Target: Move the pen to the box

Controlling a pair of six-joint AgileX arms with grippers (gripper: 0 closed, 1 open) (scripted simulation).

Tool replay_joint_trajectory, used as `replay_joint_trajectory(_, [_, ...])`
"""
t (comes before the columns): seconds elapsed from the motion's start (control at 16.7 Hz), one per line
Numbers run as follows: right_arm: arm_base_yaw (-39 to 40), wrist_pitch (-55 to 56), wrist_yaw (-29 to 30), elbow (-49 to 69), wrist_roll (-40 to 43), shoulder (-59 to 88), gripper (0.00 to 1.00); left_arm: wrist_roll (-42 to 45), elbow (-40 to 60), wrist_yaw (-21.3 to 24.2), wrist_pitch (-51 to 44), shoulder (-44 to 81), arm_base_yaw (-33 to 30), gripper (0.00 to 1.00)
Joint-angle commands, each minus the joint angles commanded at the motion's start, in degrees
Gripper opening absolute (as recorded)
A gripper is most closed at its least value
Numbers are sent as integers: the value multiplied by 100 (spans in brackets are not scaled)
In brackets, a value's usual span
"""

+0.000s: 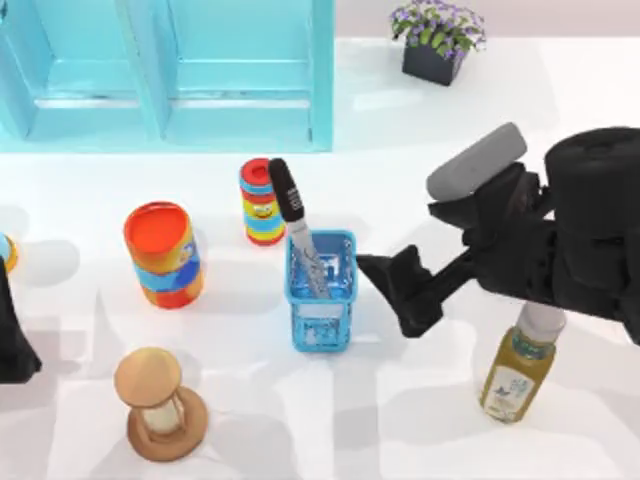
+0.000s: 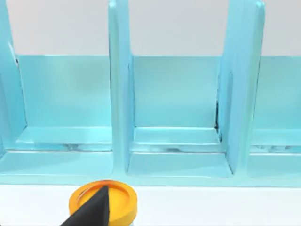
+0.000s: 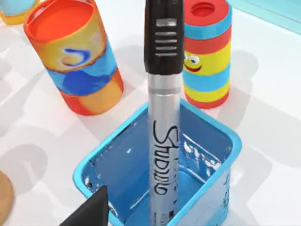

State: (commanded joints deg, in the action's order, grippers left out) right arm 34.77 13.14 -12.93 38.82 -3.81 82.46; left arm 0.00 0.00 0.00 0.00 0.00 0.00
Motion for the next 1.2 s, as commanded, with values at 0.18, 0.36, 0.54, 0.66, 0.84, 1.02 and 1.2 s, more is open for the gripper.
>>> replay_joint_trajectory(0.18, [231, 85, -87, 257, -34, 559, 100, 0, 0, 0, 0, 0, 0, 100])
replay_joint_trajectory(0.36, [270, 100, -103, 307, -62, 699, 100, 0, 0, 0, 0, 0, 0, 100])
replay_joint_trajectory(0.54, [242, 95, -98, 281, -59, 678, 100, 0, 0, 0, 0, 0, 0, 100])
replay_joint_trajectory(0.66, [272, 141, -89, 358, -70, 772, 100, 0, 0, 0, 0, 0, 0, 100])
replay_joint_trajectory(0.84, [378, 392, -5, 742, -131, 1365, 100, 0, 0, 0, 0, 0, 0, 100])
replay_joint_trajectory(1.02, [504, 754, 118, 1266, -205, 2321, 100, 0, 0, 0, 0, 0, 0, 100])
replay_joint_trajectory(1.2, [607, 1025, 213, 1665, -266, 2963, 100, 0, 0, 0, 0, 0, 0, 100])
